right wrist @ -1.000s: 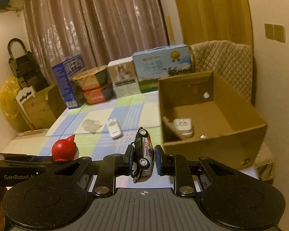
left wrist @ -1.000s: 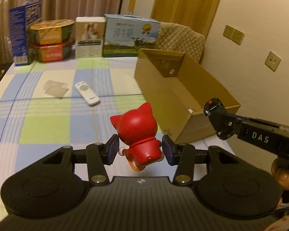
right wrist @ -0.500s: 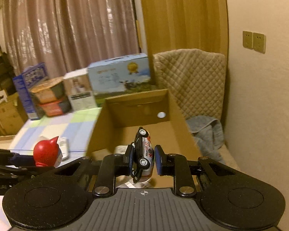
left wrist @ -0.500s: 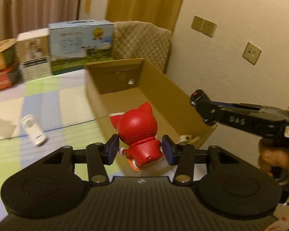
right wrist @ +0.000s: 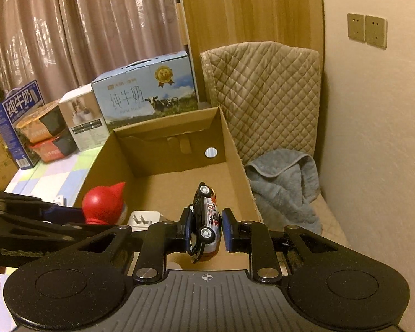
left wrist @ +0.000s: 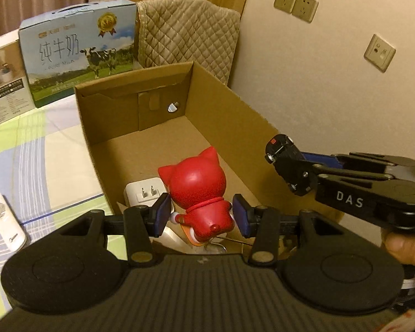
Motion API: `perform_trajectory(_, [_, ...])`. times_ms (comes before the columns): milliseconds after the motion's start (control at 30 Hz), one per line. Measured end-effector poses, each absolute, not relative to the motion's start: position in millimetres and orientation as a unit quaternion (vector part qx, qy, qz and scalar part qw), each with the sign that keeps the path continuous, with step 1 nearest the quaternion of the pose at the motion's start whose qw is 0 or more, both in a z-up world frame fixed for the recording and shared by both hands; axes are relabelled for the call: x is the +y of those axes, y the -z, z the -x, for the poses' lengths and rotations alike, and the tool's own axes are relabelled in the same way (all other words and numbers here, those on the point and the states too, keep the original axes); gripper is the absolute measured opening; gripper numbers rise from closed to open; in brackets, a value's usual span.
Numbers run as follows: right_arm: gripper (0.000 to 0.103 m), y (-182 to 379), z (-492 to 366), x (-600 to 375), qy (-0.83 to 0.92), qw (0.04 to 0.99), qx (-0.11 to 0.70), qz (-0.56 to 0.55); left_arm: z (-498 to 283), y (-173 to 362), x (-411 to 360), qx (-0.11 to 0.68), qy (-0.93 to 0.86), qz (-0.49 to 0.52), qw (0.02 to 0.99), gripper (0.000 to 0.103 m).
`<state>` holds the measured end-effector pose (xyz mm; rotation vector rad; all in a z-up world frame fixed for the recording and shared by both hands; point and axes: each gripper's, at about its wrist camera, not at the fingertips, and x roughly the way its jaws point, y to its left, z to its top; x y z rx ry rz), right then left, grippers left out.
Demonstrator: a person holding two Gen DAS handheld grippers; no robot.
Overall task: Organize rigid objects
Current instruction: 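Release the red figurine into the box while the right tool drops the toy car in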
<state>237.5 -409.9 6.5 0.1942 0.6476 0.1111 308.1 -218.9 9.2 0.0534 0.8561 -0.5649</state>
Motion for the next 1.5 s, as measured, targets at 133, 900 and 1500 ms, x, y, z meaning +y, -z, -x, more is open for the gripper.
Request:
perform_trajectory(133, [0.019,-3,-242,-412,-0.053,0.942,0.318,-0.095,-315,0,-227,0.414,0.272,-0.035,0.868,0.043])
perform_trajectory(900, [0.019,0,-237,-406,-0.051,0.939,0.327,-0.09,-305,-32,-205,0.377,0.252,-0.042,0.89,0.044])
perform_trajectory(1500, [0.02,2,-243,-395,-0.062,0.938,0.33,-0.087,-297,-34,-191,0.374,0.248,-0.031,0.893,0.044])
